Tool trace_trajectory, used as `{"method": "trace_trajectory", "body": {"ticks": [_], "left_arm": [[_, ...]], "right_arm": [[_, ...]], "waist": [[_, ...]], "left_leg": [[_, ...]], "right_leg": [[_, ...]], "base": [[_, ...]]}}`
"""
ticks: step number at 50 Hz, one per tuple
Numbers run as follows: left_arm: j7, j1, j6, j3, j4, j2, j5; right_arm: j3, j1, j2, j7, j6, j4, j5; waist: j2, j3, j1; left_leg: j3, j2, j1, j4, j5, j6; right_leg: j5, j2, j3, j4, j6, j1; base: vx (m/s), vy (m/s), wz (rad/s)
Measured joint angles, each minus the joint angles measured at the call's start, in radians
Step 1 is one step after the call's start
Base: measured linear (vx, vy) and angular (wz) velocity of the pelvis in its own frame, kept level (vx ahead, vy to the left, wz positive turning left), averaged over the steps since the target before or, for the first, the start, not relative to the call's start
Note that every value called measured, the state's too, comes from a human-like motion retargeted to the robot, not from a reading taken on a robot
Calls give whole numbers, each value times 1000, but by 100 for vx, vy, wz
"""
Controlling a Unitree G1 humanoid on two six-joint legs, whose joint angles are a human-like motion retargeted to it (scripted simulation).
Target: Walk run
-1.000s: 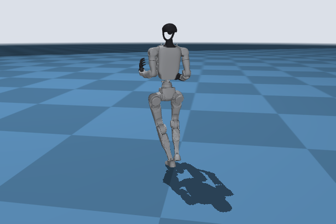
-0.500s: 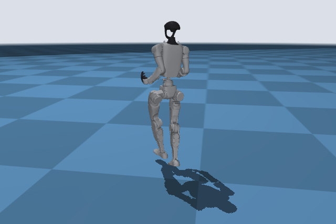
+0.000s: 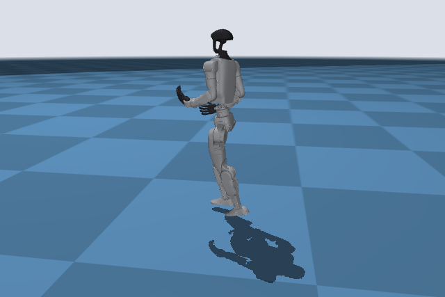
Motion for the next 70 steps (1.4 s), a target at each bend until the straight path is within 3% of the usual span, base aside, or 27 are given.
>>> {"method": "trace_trajectory", "body": {"ticks": [4, 7, 10, 11, 12, 15, 17, 18, 20, 23, 27, 30, 33, 35, 37, 38, 40, 42, 44, 47, 52, 55, 57, 60, 65, 68, 70], "left_arm": [[-71, -21, -11, -73, -9, 130, 48], [-108, -1, -30, -51, 33, 170, 103], [-125, 78, -34, 6, 101, 126, 149], [-134, 112, -35, 33, 132, 92, 161], [-147, 142, -35, 57, 165, 59, 175], [-181, 200, -23, 118, 275, -29, 207], [-169, 222, -19, 134, 299, -60, 190], [-167, 234, -17, 142, 304, -63, 184], [-169, 270, -16, 164, 308, -50, 194], [-159, 306, -26, 208, 287, -5, 227], [-114, 319, -46, 242, 234, 50, 255], [-73, 310, -58, 260, 209, 62, 281], [-15, 281, -54, 270, 229, 16, 293], [16, 263, -48, 281, 254, -42, 283], [27, 260, -38, 297, 273, -102, 262], [27, 261, -32, 310, 282, -124, 249], [14, 264, -24, 325, 300, -140, 232], [-27, 256, -8, 326, 321, -131, 216], [-65, 231, 8, 312, 327, -108, 207], [-87, 183, 10, 247, 320, -71, 208], [-78, 59, -15, 151, 314, -26, 218], [-99, -1, -24, 85, 276, -4, 227], [-114, -30, -39, 68, 250, 12, 249], [-114, -67, -78, 72, 212, 43, 307], [-12, -57, -155, 107, 197, 94, 419], [41, 3, -172, 139, 220, 97, 438], [46, 51, -176, 167, 251, 89, 446]], "right_arm": [[-5, 38, 42, -17, 13, -48, 23], [15, 12, 51, -28, 18, -68, -16], [43, -41, 33, -34, 21, -58, -67], [52, -53, 24, -35, 19, -55, -84], [52, -65, 15, -36, 17, -52, -97], [16, -109, -13, -29, 21, -40, -95], [30, -140, -38, -31, 17, -40, -88], [40, -159, -52, -36, 15, -36, -85], [48, -191, -68, -48, 10, -29, -88], [56, -233, -93, -46, -13, -36, -93], [57, -278, -126, -9, -21, -60, -47], [38, -303, -150, 18, -18, -71, -13], [7, -316, -156, 31, -26, -63, -16], [-4, -311, -142, 34, -31, -47, -37], [9, -290, -114, 26, -30, -30, -59], [23, -277, -97, 21, -30, -22, -70], [41, -248, -59, 14, -31, -9, -87], [51, -211, -9, 25, -17, 2, -104], [66, -185, 24, 23, -3, 9, -104], [57, -146, 42, -2, 6, 11, -87], [-34, -40, 48, -22, 3, -8, -67], [-82, 9, 51, -39, -3, -19, -56], [-103, 28, 54, -48, -4, -20, -54], [-124, 22, 47, -68, -6, -19, -65], [-169, -48, -13, -71, -46, -30, -168], [-175, -94, -53, -64, -63, -23, -211], [-174, -115, -75, -64, -70, -24, -227]], "waist": [[-55, 7, -77], [-114, 16, -73], [-158, -6, -59], [-141, -18, -56], [-112, -22, -53], [-7, 5, -32], [-47, -18, -57], [-81, -32, -51], [-133, -47, -9], [-174, -49, 81], [-178, -38, 163], [-176, -23, 235], [-174, -25, 258], [-175, -36, 244], [-208, -50, 247], [-239, -55, 266], [-258, -60, 281], [-224, -50, 239], [-171, -30, 208], [-71, -34, 210], [-15, -65, 151], [-19, -81, 63], [-34, -81, 20], [-95, -55, 19], [-112, 13, 3], [-74, 25, -77], [-33, 28, -119]], "left_leg": [[-175, -34, 88, 28, -41, 0], [-177, -52, 155, 66, -55, 0], [-79, -84, 209, 137, 59, 0], [2, -90, 198, 188, 180, -6], [83, -65, 167, 285, 272, -35], [331, 214, -15, 787, 318, -278], [436, 229, -77, 797, 293, -166], [459, 180, -112, 782, 217, -109], [480, 88, -197, 755, 111, -53], [452, 15, -345, 658, -1, -119], [541, 84, -450, 402, -115, -78], [633, 126, -485, 184, -148, -99], [762, 112, -491, -3, -190, -112], [812, 74, -475, -83, -199, -96], [853, 62, -431, -92, -164, -4], [876, 80, -390, -83, -178, -1], [857, 77, -334, -70, -231, 0], [745, 118, -300, 16, -301, 0], [654, 148, -273, 75, -343, 0], [512, 176, -217, 68, -368, 0], [248, 123, -138, 3, -341, 0], [75, 83, -106, -2, -341, 0], [6, 69, -79, 8, -351, 0], [-43, 34, -14, 11, -365, 0], [-55, 60, 107, 12, -342, 0], [-43, 85, 148, 26, -238, 0], [-28, 85, 154, 63, -127, 0]], "right_leg": [[-16, -23, 174, -256, 89, -53], [-22, -20, 266, -339, 180, -66], [152, -43, 163, -281, 145, -39], [113, -47, 147, -234, 129, -33], [69, -36, 144, -184, 118, -25], [-56, 41, 117, -87, 110, 47], [-61, -49, 50, -157, 115, 125], [-59, -89, 33, -184, 114, 152], [-50, -129, -5, -221, 107, 202], [-17, -147, -111, -271, 120, 269], [-35, -74, -216, -326, 127, 365], [-82, 4, -248, -352, 115, 437], [-108, 66, -281, -358, 130, 502], [-87, 94, -309, -347, 160, 535], [11, 72, -338, -308, 202, 560], [88, 44, -339, -283, 209, 582], [264, 18, -344, -204, 209, 599], [494, 64, -241, 20, 143, 522], [542, 88, -199, 243, 85, 435], [415, 147, -146, 345, 32, 323], [139, 16, -164, 324, -54, 115], [111, -54, -155, 150, -6, 26], [110, -49, -61, 25, 45, -23], [76, -80, 68, -75, 91, -109], [-17, -106, -49, -119, 177, -234], [-42, -104, -117, -80, 183, -276], [24, -83, -95, -40, 131, -290]], "base": [[77, -61, 257], [79, -55, 100], [98, -25, 48], [107, 1, 82], [105, 4, 137], [99, -14, 171], [70, -15, 206], [64, -10, 167], [67, -8, 99], [66, -10, 53], [60, -18, 88], [66, -23, 79], [79, -16, 111], [98, -5, 128], [110, -29, 31], [139, -59, -50], [130, -42, -3], [110, 6, 156], [101, 18, 167], [77, 25, 186], [82, 10, 305], [80, -22, 381], [70, -42, 322], [72, -50, 174], [82, -45, 95], [122, -40, 101], [114, -15, 65]]}}
